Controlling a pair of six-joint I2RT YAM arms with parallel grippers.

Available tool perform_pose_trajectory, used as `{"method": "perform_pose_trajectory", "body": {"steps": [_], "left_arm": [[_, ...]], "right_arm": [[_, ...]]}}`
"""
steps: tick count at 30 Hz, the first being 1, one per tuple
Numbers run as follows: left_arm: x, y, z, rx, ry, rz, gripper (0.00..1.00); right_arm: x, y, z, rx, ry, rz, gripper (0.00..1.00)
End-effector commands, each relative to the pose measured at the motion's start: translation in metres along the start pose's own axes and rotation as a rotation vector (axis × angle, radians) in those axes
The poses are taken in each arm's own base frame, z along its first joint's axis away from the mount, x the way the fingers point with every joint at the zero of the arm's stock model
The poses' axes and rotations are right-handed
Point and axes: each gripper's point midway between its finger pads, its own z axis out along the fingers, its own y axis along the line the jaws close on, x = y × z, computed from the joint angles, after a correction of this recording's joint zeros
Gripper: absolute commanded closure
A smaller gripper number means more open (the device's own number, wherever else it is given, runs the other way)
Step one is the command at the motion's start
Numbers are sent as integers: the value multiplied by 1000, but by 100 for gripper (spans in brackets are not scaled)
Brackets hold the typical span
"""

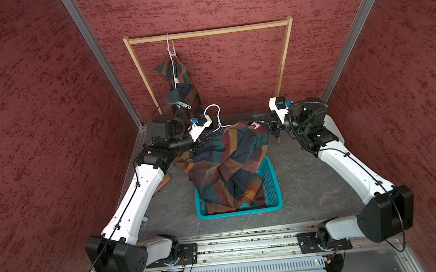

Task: Remove the clothespins securing long-sleeve shirts to the hanger
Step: Remove the clamp from the hanger, then place the clamp in the storage box.

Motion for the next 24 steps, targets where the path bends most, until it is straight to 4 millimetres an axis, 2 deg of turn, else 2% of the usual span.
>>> {"method": "perform_pose_trajectory", "body": {"steps": [1,3,5,10,15,19,24], "left_arm": [[-8,5,-2,-20,-9,30,100],[-9,5,-2,-23,-10,30,100],[-9,6,-2,-31,-8,33,100],[-11,9,0,-62,-8,35,100],[-14,8,2,-73,-14,45,100],[-16,6,3,-80,-31,55,100],[-16,10,4,-108,-34,55,100]], "right_arm": [[-38,-25,-30,209,-66,-29,100],[-41,-43,-47,316,-62,1,100],[-30,-65,-60,428,-32,60,100],[32,-121,-107,722,56,273,100],[94,-166,-168,992,108,431,100],[125,-195,-203,1123,94,507,100],[175,-232,-241,1298,171,541,100]]}}
